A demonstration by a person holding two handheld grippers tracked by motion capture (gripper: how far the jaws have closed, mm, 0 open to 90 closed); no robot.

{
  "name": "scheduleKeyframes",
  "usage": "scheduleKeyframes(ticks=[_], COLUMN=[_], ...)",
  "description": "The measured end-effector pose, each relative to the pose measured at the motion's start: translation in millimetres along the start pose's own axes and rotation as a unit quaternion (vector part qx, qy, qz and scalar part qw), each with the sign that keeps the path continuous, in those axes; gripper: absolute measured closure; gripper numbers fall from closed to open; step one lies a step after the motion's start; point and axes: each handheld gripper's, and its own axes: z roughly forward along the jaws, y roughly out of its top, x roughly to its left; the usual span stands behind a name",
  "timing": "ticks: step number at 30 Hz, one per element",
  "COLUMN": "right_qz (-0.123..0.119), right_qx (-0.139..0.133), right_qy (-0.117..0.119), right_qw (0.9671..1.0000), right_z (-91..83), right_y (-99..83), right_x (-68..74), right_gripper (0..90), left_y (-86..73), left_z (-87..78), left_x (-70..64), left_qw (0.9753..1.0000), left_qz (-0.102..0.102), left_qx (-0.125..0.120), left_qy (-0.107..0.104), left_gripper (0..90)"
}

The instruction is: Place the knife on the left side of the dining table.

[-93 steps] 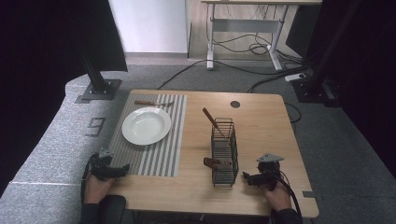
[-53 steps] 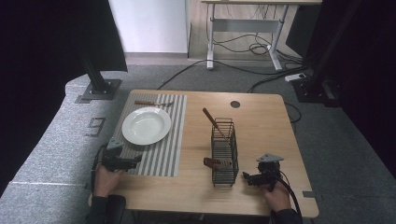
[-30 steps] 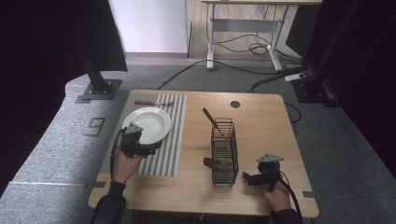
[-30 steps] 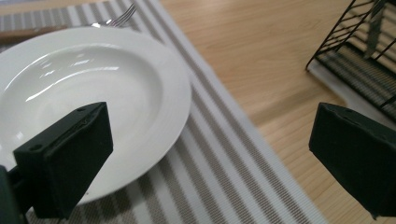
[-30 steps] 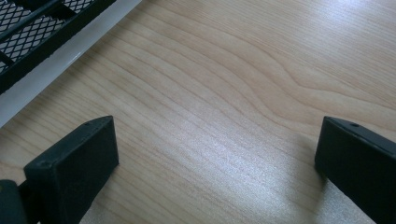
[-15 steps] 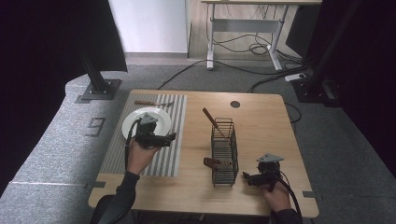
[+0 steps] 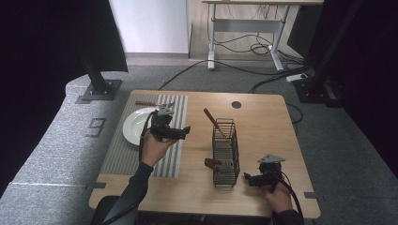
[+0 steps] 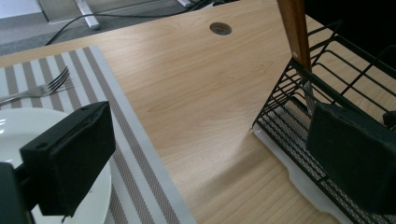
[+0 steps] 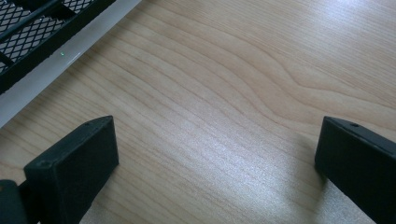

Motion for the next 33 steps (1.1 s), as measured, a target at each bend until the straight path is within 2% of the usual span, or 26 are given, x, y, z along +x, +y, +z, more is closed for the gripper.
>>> scheduleKeyframes(ticks=[10,21,27,33], right_qz=[0.0,0.0,0.0,0.001], right_qx=[0.0,0.0,0.0,0.0], right_qy=[0.0,0.0,0.001,0.0], right_qw=[1.0,1.0,1.0,1.0], right_z=[-0.1,-0.1,0.0,-0.1], right_y=[0.0,0.0,0.0,0.0], right_x=[0.0,0.0,0.0,0.1], right_gripper=[0.0,0.0,0.0,0.0], left_y=[23.3,40.7,48.6,52.9], left_z=[14.9,31.9,41.9,54.2], left_x=[-15.6,-29.3,-35.2,-38.5], left_qw=[0.9998,0.9989,0.9981,0.997], left_qz=[-0.005,-0.014,-0.023,-0.038], left_qx=[-0.006,0.001,0.004,0.017], left_qy=[-0.019,-0.044,-0.056,-0.065], left_gripper=[6.7,22.9,33.6,41.3])
